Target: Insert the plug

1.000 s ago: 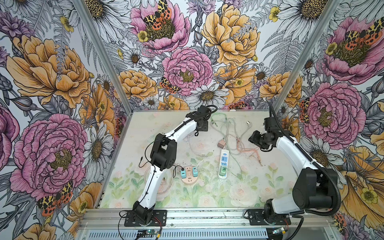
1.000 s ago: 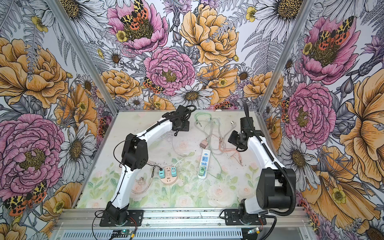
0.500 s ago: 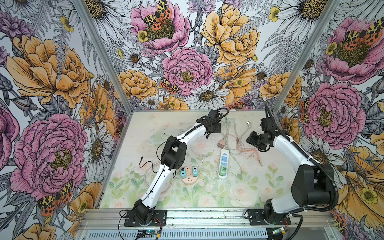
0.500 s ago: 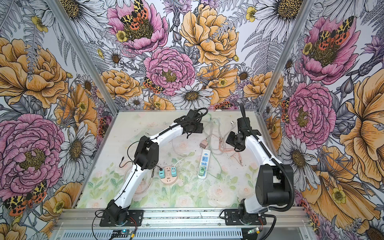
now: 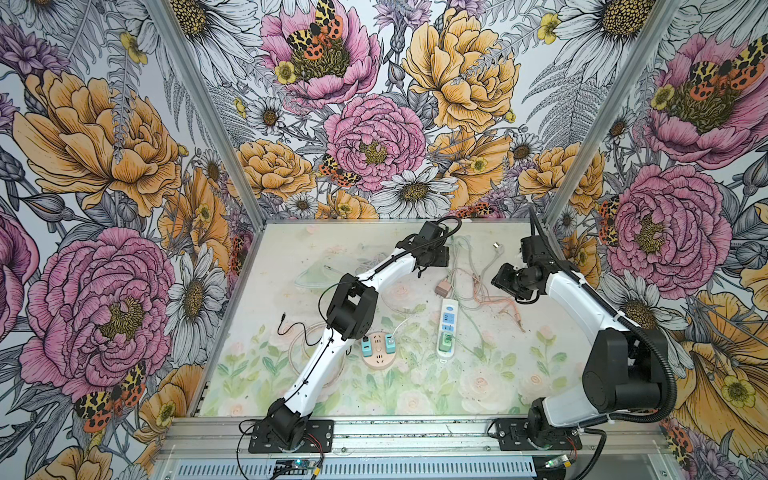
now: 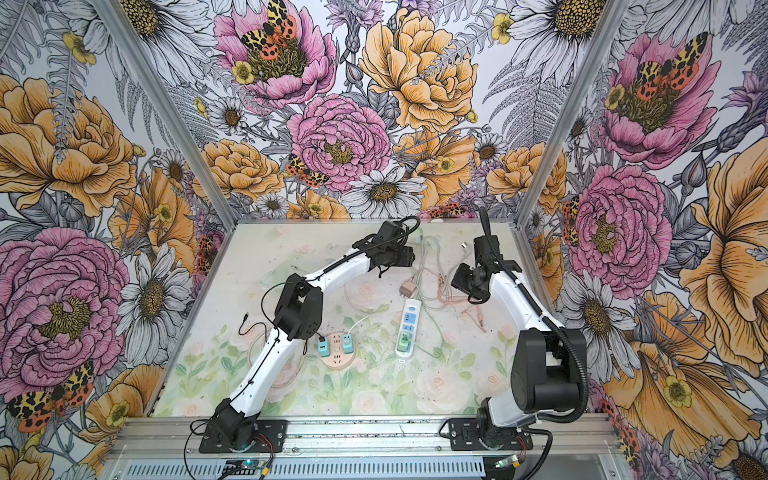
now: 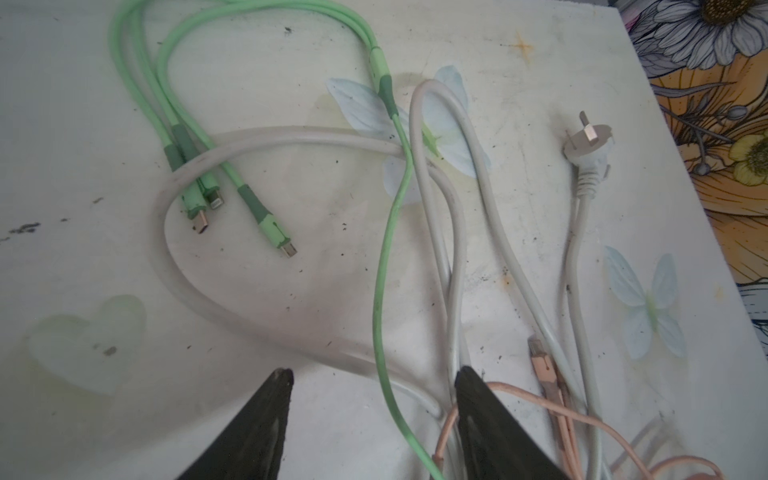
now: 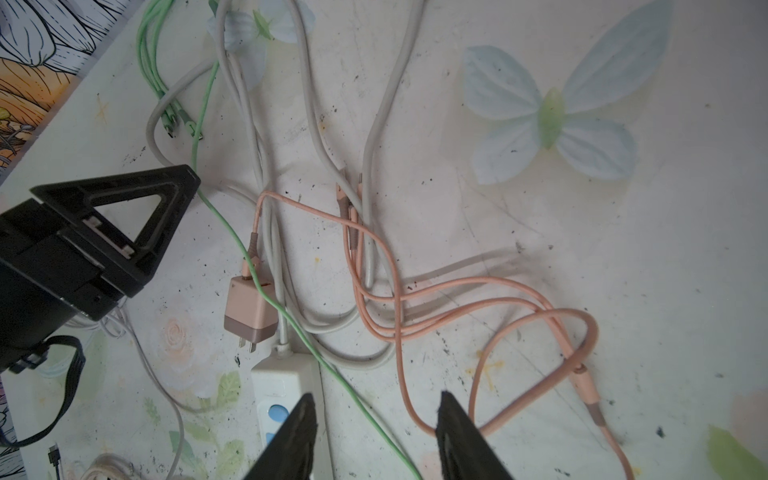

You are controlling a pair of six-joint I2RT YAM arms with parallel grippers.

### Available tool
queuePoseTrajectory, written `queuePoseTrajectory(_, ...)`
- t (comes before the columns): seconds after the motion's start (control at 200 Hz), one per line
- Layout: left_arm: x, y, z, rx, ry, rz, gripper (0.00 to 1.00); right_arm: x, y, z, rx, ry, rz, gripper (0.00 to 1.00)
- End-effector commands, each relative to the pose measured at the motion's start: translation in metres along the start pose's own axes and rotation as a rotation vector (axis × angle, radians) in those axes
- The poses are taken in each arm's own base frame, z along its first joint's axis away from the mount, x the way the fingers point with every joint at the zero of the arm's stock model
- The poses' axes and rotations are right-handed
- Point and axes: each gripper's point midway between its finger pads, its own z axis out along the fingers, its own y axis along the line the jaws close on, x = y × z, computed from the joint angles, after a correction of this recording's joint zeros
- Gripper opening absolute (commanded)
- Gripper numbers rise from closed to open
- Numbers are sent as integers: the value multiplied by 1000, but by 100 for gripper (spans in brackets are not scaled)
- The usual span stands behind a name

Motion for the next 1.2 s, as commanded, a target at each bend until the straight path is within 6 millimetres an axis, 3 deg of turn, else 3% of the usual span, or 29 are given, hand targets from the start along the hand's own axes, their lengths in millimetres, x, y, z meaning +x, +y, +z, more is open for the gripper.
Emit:
queuePoseTrajectory(0.0, 4, -10, 13, 45, -5, -13, 64, 1, 2, 4, -5, -5, -2, 48)
queuePoseTrajectory(0.325, 8, -22, 24, 101, 2, -61, 58, 4, 0, 2, 9, -15, -14, 48)
queuePoseTrajectory(0.475, 11, -25, 24, 99, 1, -56, 40, 7, -1, 2, 8, -12, -18, 48)
queuePoseTrajectory(0.621, -4, -32, 10, 114, -31, -46, 18, 7, 0, 1, 5, -11, -20, 48)
queuePoseTrajectory(0.826, -38, -44, -41, 128, -104, -15, 16, 9, -2, 2, 7, -8, -19, 48)
queuePoseTrajectory(0.971, -70, -52, -103, 181, -203, 9, 15, 10, -2, 1, 6, -9, -23, 48)
queuePoseTrajectory(1.071, -88, -38, -137, 221, -255, -38, 15, 11, -3, 1, 9, -8, -20, 48)
queuePoseTrajectory(1.191, -101, -10, -164, 253, -302, -110, 14, 11, 0, 1, 2, -5, -17, 48)
